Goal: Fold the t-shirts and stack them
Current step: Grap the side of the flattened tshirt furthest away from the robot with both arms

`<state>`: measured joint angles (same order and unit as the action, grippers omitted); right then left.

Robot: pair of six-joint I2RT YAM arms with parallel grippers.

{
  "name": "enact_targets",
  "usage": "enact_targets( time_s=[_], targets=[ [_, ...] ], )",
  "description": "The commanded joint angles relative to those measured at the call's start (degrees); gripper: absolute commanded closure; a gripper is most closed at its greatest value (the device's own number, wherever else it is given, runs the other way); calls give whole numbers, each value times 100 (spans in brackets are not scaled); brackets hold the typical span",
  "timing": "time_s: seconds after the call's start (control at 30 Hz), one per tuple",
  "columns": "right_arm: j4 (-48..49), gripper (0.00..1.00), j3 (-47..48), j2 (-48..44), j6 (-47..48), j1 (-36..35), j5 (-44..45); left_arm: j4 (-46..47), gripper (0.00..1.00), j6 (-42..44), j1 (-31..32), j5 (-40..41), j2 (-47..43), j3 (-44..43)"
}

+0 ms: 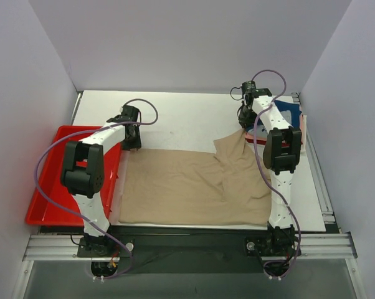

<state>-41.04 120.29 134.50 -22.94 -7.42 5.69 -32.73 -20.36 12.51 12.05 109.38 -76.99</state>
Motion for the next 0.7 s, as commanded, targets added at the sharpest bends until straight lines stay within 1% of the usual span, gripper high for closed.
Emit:
enact_targets(
  time_s=[0.0, 0.27, 0.6, 0.67],
  targets=[
    [-282, 100, -23, -442, -35, 118, 116, 565, 55, 32, -38, 315, 13, -62],
    [-273, 100, -14, -433, -141, 109, -156, 856, 54, 6, -38, 377, 171, 132],
    [-273, 100, -6, -451, -167, 100, -306, 891, 53, -65, -47, 271, 566, 106],
    [-273, 100, -6, -468, -167, 92, -332, 778, 61, -65, -39, 271, 619, 18]
  ],
)
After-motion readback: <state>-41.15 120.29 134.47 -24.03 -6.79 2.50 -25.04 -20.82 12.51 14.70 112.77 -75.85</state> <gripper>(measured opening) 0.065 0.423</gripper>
